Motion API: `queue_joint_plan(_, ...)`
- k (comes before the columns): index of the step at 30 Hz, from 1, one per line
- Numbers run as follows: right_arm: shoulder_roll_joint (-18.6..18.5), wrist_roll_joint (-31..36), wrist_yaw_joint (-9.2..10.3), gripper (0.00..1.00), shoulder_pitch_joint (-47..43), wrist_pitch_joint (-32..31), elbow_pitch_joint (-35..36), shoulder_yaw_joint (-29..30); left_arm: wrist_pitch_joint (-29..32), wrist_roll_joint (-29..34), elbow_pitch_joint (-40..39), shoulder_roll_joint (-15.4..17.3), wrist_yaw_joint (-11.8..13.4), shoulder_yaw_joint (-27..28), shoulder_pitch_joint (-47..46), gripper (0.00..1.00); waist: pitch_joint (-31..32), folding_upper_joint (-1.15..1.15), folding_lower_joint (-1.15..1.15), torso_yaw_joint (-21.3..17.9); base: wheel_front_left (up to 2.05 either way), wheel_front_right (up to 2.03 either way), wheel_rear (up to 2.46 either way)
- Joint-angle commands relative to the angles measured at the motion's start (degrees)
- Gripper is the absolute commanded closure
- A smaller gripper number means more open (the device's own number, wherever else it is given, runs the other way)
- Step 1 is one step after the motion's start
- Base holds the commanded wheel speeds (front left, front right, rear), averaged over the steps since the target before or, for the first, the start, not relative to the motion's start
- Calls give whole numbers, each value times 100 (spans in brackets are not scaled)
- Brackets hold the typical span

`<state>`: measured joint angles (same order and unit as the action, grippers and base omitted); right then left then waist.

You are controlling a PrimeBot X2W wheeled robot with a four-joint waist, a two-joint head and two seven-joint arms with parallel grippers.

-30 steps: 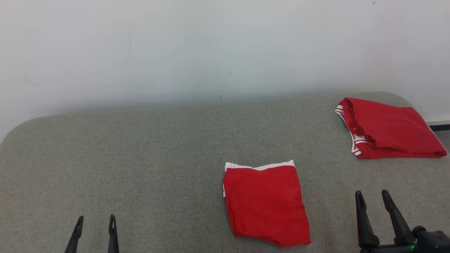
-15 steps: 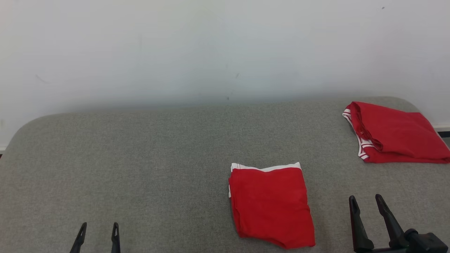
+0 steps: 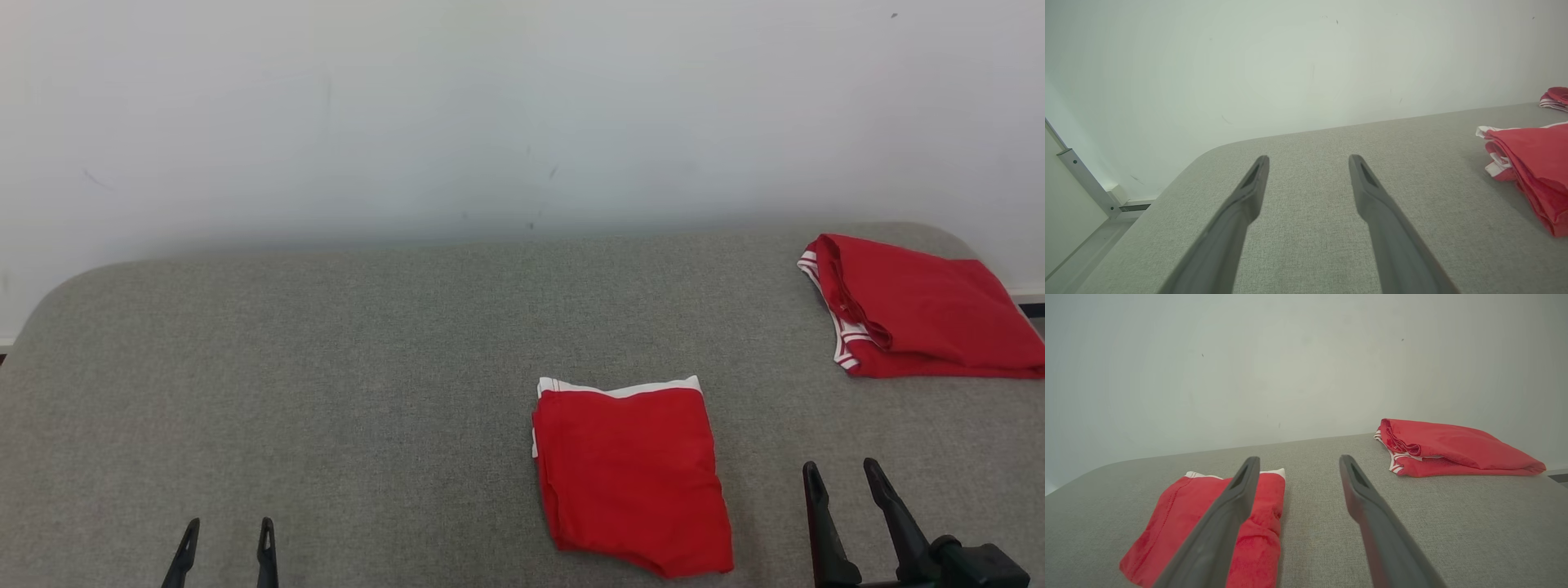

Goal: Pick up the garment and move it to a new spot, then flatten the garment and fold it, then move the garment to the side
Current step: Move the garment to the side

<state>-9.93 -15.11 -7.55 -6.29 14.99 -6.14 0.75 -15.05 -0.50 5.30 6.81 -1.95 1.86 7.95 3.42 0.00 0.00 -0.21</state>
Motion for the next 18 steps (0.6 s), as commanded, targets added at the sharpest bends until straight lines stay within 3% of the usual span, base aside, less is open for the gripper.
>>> queue_joint_plan(1,16,3,17,0,-21,23,-12,-11,-16,-46,-18,21,27,-7,60,0,-2,0,0,-1,0,0,0)
queue_joint_plan(18,11,7,17,0,-20,23,-63,-8,-16,-48,-59,31,77,-78,91,0,-6,0,0,16,0,0,0)
